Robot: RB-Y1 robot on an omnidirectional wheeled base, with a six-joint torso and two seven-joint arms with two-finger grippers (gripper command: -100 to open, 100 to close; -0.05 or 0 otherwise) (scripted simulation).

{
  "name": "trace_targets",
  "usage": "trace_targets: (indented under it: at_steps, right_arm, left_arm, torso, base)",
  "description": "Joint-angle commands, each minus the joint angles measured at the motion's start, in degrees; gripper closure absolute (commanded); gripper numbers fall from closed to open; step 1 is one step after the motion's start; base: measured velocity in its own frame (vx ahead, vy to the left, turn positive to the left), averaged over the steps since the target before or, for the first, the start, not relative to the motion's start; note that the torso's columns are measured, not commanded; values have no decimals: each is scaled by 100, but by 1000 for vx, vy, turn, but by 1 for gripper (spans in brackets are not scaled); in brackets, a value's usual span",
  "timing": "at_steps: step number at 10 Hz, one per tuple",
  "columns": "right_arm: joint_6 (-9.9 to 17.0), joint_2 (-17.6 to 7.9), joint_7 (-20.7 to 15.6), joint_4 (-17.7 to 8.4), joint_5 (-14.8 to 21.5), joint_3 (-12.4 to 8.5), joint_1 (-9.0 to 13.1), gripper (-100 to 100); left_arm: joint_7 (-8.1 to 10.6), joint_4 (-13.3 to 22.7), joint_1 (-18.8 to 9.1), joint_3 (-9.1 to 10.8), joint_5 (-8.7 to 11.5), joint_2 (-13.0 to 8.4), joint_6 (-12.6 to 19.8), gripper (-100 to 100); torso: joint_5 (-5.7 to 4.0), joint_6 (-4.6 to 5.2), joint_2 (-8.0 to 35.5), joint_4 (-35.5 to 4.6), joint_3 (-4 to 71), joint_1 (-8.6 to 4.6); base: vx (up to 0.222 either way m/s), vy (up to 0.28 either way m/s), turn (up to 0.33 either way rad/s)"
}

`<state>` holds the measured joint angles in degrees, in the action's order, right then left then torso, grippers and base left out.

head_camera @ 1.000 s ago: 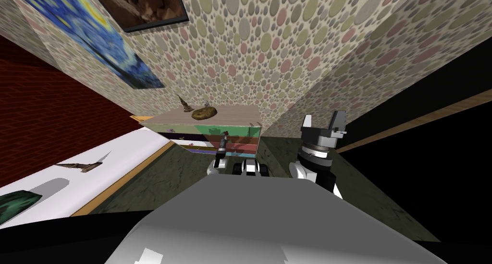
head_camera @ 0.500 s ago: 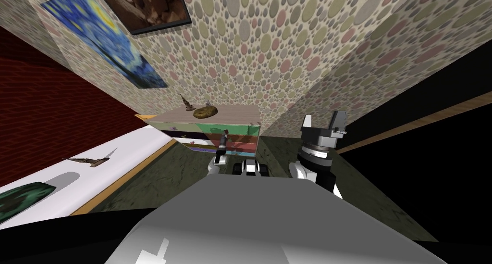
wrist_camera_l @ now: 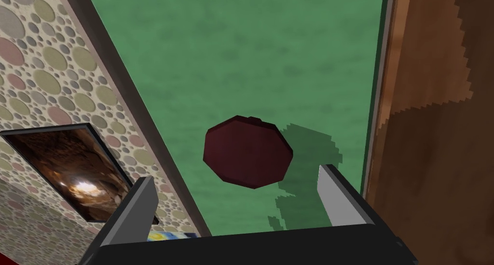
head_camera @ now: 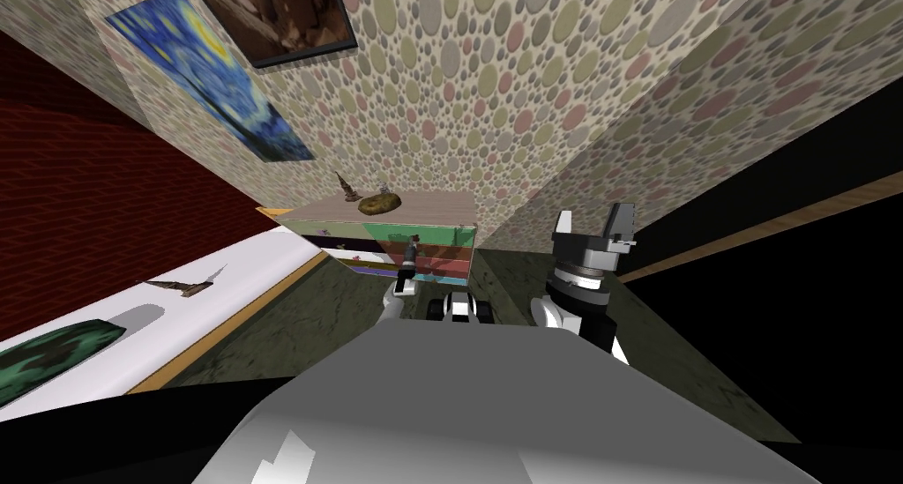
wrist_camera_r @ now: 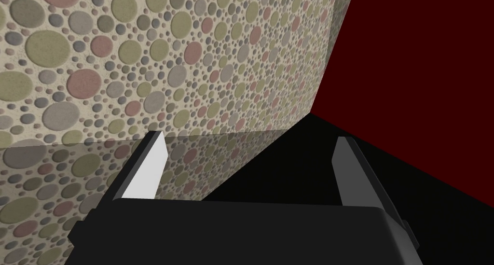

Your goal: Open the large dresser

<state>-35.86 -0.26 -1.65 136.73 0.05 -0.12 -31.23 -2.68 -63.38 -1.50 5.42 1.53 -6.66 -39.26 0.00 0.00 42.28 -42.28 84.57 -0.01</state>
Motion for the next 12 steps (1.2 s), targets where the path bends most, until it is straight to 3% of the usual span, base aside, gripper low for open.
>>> trace_targets:
  at_steps: [1, 2, 3, 4, 6, 7, 9, 12]
  right_arm:
    - [0, 0, 0, 0, 0, 0, 0, 0]
    - [0, 0, 0, 0, 0, 0, 0, 0]
    - [0, 0, 0, 0, 0, 0, 0, 0]
    - [0, 0, 0, 0, 0, 0, 0, 0]
    - [0, -1, 0, 0, 0, 0, -1, 0]
    - [0, -1, 0, 0, 0, 0, -1, 0]
    - [0, 0, 0, 0, 0, 0, 0, 0]
    - [1, 0, 0, -1, 0, 0, 2, 0]
  left_arm:
    - [5, -58, -121, 29, 52, 158, 316, -100]
    - [10, -68, -166, 40, 70, 285, 416, -100]
    - [-6, -64, -137, 32, 55, 226, 346, -100]
    - [-2, -118, -267, 60, 70, 206, 543, -100]
    - [-3, -130, -265, 60, 69, 207, 538, -100]
    - [-4, -66, -162, 36, 59, 233, 387, 100]
    - [26, -144, -226, 36, 69, 190, 534, 100]
    - [55, -265, -257, 17, 71, 154, 636, 100]
  torso:
    - [0, 0, -3, 1, 2, 2]
    - [1, 0, -4, 1, 3, 3]
    - [0, 0, -2, 1, 1, -1]
    - [0, -1, -4, 1, 2, 5]
    - [2, 0, -21, 6, 13, 6]
    - [1, -1, -2, 2, 3, 2]
    - [-8, -2, 25, -15, -15, -6]
    - [-11, -6, 56, -29, -32, -1]
  base:
    - [-30, -20, 33]
    - [-36, -29, 28]
    - [-17, -17, 3]
    - [32, 1, 8]
    - [49, 1, 2]
    - [-34, 3, -9]
    - [-57, -7, 12]
    - [-196, 16, 20]
